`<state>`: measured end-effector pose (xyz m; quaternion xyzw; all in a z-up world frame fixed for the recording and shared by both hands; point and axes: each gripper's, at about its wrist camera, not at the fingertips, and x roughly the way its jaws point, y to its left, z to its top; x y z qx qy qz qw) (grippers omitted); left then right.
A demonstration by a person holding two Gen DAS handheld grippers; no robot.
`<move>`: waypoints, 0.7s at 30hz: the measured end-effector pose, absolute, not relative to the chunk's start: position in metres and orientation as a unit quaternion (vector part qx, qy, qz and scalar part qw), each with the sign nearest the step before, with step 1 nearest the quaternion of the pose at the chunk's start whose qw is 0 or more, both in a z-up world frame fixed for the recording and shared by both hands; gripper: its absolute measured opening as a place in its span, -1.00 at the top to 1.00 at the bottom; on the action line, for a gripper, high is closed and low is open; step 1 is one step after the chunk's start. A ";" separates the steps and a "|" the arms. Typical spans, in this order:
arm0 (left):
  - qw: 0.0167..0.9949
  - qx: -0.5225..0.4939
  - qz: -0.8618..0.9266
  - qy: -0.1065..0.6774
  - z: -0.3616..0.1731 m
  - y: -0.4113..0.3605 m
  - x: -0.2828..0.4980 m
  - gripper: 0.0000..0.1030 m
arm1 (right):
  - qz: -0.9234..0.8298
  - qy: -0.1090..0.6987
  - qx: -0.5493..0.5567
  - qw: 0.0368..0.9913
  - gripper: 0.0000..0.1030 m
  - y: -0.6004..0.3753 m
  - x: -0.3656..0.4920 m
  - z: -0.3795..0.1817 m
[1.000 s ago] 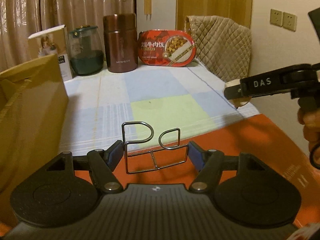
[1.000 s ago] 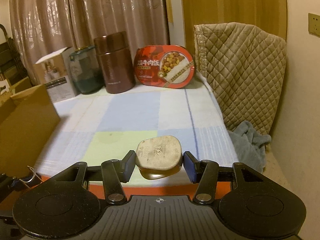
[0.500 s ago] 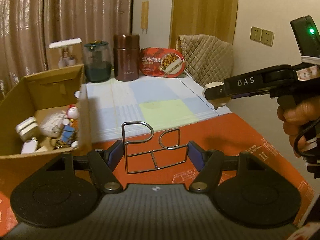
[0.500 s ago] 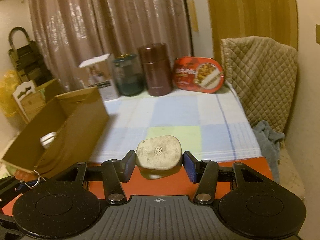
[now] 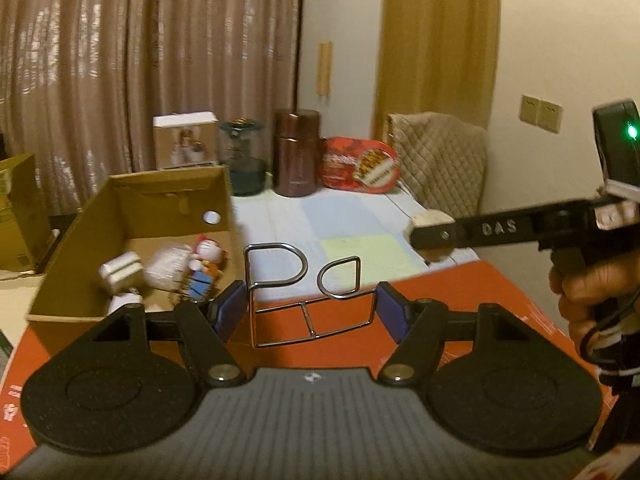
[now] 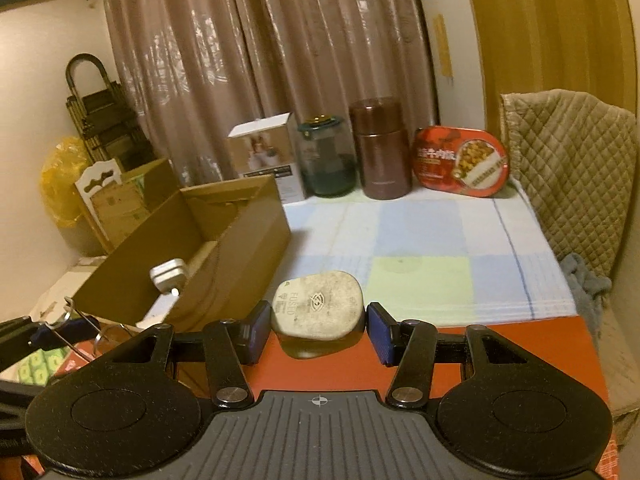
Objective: Organize rigid objects
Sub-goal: 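Lift the wire stand and cream plug and carry them over the box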
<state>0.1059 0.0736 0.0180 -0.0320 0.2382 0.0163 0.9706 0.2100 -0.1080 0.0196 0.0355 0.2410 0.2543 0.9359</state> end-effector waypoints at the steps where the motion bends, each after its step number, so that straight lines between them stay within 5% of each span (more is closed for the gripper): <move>1: 0.971 -0.034 0.023 0.236 0.020 0.079 0.105 -0.28 | 0.258 0.241 0.036 0.935 0.06 -0.105 0.210 0.020; 21: 0.968 -0.055 0.086 0.231 0.034 0.165 0.135 -0.29 | 0.314 0.227 0.012 0.922 0.06 -0.033 0.222 0.026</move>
